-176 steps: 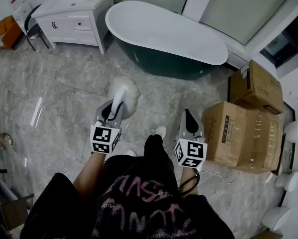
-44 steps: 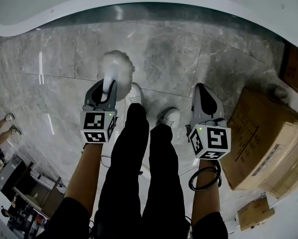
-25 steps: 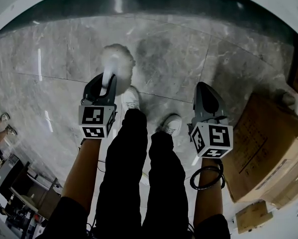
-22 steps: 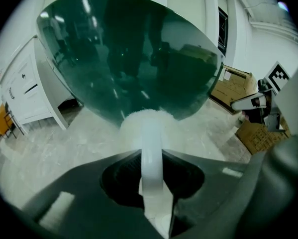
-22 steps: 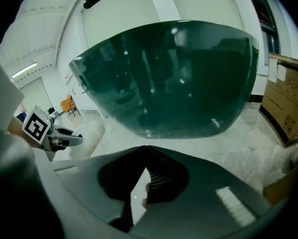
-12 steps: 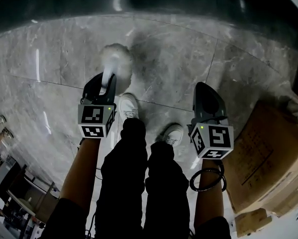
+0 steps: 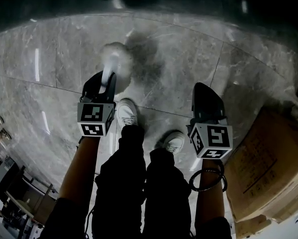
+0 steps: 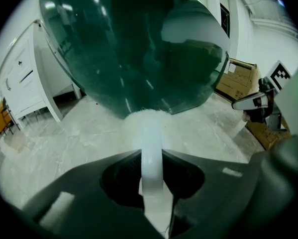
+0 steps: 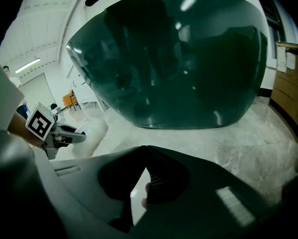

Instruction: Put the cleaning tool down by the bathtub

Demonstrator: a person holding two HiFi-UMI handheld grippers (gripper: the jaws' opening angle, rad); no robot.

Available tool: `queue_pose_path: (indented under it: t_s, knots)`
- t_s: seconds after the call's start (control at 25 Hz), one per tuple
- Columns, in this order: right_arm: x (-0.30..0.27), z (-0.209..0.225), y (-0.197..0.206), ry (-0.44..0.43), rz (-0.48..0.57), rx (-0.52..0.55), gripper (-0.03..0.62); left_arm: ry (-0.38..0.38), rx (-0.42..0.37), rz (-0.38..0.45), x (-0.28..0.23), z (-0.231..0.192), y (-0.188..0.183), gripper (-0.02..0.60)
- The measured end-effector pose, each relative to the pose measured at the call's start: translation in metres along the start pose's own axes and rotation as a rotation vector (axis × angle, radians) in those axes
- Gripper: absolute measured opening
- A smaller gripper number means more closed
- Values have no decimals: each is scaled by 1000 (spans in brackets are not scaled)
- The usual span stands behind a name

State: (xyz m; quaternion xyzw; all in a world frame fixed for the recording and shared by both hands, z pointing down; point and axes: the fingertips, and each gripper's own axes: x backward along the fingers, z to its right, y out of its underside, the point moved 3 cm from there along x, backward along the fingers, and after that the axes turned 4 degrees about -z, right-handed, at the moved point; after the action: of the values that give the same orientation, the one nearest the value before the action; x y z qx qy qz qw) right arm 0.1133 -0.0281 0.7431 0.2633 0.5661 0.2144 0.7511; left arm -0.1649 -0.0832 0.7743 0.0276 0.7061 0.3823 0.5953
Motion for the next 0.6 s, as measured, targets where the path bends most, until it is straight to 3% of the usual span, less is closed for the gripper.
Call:
queue_pose_path:
  t_s: [0.6]
  knots:
    - [-52, 13, 26, 9, 8, 1, 23, 3, -15, -17, -57, -14, 27, 86]
